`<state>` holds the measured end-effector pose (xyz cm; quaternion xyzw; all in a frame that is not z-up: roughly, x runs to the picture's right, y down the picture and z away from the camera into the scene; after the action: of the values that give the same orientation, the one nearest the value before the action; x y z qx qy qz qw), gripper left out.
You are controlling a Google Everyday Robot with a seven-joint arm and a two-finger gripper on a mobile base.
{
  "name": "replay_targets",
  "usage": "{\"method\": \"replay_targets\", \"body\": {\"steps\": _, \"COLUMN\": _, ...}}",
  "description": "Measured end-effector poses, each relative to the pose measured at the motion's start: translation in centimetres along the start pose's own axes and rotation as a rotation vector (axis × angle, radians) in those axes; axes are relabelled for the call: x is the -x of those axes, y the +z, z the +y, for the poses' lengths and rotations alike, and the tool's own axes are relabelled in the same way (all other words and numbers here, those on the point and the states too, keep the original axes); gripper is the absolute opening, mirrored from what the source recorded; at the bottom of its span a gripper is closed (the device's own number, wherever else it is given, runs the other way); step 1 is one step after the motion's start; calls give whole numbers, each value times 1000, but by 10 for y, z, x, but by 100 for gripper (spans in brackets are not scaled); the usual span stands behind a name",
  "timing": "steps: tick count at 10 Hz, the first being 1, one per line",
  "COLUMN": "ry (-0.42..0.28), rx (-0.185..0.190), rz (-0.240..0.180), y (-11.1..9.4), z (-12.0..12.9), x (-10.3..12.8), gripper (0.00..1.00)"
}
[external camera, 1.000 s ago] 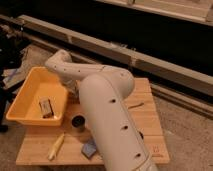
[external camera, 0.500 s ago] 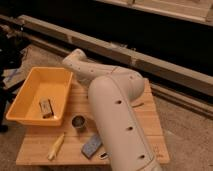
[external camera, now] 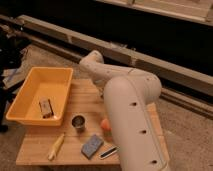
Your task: Wipe table surface with towel
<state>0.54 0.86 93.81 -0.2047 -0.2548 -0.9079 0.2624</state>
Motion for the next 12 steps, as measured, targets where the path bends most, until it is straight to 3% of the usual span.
{"method": "replay_targets", "body": {"steps": 2, "ry": -38, "rx": -55, "rz": 7, "y": -3, "z": -18, "x": 24, "gripper": 0}}
{"method": "replay_targets", "body": {"steps": 4, "ry": -137, "rx": -105, "rz": 22, "y": -15, "z": -42, "x": 45, "gripper": 0}}
{"method": "replay_targets", "body": {"steps": 6, "ry": -265, "rx": -132, "rz": 37, "y": -28, "z": -74, "x": 53, "gripper": 0}}
{"method": "replay_targets", "body": {"steps": 12, "ry": -468, "rx": -130, "rz": 82, "y": -62, "z": -155, "x": -13, "gripper": 1}}
